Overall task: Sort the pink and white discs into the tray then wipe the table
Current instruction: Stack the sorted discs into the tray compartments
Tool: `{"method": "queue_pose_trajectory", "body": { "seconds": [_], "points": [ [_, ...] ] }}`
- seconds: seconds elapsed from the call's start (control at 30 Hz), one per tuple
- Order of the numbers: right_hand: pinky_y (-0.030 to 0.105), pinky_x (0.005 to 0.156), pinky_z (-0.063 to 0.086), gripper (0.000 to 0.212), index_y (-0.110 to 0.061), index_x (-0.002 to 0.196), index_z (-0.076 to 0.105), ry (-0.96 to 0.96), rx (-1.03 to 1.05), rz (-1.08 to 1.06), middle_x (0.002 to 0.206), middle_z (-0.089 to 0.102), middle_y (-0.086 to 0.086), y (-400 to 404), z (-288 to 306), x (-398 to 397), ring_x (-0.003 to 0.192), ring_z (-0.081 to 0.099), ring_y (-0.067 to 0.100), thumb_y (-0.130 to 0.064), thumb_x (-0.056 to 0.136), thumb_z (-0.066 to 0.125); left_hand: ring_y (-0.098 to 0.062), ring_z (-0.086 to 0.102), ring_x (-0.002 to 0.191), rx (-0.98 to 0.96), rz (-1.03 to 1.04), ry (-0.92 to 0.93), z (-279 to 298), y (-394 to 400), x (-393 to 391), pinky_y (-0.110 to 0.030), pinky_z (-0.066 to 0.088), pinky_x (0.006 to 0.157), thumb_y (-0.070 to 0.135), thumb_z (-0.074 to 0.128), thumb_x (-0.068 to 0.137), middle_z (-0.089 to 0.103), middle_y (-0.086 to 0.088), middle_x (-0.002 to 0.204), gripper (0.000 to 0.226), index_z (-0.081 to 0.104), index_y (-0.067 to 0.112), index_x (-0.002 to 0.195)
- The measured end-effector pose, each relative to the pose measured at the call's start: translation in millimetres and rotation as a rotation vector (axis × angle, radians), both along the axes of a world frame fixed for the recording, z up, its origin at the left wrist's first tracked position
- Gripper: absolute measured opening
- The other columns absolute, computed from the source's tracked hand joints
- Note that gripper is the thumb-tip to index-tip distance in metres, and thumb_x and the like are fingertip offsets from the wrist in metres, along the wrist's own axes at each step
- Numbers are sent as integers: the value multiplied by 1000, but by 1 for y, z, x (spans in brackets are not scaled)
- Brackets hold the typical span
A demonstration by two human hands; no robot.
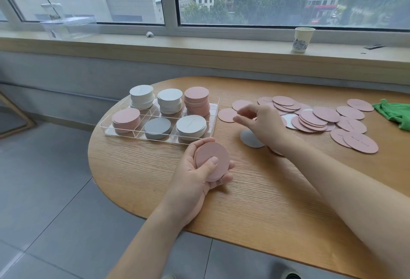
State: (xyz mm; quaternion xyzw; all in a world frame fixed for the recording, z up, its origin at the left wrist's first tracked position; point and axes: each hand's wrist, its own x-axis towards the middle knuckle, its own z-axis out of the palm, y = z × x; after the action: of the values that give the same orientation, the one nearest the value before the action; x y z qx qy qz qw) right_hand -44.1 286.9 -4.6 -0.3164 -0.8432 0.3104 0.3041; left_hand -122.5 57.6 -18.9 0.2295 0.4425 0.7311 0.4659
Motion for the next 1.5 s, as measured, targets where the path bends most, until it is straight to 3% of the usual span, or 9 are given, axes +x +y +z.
{"method": "queue_pose_trajectory", "body": {
  "seconds": [0.27,0.37,0.47,0.73,0.93,1.07,1.17,1.37,1.5],
  "points": [
    [38,103,39,40,-27,125,68,-261,-8,-83,129,63,4,64,-8,-46,126,51,25,-47,91,67,-39,73,105,2,-4,8,-1,0,-1,-37,64,74,-8,48,103,67,-19,115,37,55,14,133],
    [43,110,34,40,-30,124,67,-405,50,-169,131,65,6,77,-8,-49,129,50,29,-52,92,63,-39,73,104,2,-8,16,-3,1,-2,-37,64,74,-8,49,103,72,-12,106,37,56,15,132],
    [45,111,35,31,-31,115,71,-370,10,-167,126,67,7,81,-7,-49,124,54,29,-48,89,69,-43,71,109,-5,-10,23,-4,1,-2,-38,64,75,-8,49,103,75,-8,102,37,56,16,131],
    [35,99,46,67,-21,128,61,-171,-139,-170,129,58,7,81,-2,-42,116,57,24,-28,69,92,-42,71,109,-26,-6,32,-2,2,-3,-39,64,76,-7,49,103,72,-15,110,38,57,16,131],
    [27,83,46,38,-15,120,69,67,-176,-177,110,69,5,63,3,-19,97,63,20,-18,83,81,-42,72,107,-21,-3,14,-3,2,-3,-40,64,76,-7,49,103,73,-14,106,37,57,16,131],
    [35,82,61,21,-13,102,72,295,-393,8,95,76,10,27,11,8,88,73,26,-10,83,81,-38,73,103,-22,21,-5,-1,4,-2,-39,64,74,-7,49,103,69,-19,113,37,56,14,132],
    [33,75,62,25,-8,99,71,393,-554,133,91,77,13,-14,15,26,83,74,26,-11,77,82,-36,73,103,-16,76,-11,0,3,-1,-39,63,76,-5,50,104,62,-25,128,35,55,14,133],
    [28,65,59,24,-10,94,75,387,-735,333,82,76,11,-72,7,42,73,71,19,-11,70,79,-27,73,102,-7,186,-16,3,3,2,-48,61,83,12,47,108,67,-14,130,23,56,16,129],
    [31,69,60,21,-13,95,78,341,-630,333,87,77,10,-90,2,38,77,70,18,-6,75,82,-23,72,102,3,131,12,5,2,3,-47,61,82,23,46,107,73,-9,122,25,57,17,129]
  ]
}}
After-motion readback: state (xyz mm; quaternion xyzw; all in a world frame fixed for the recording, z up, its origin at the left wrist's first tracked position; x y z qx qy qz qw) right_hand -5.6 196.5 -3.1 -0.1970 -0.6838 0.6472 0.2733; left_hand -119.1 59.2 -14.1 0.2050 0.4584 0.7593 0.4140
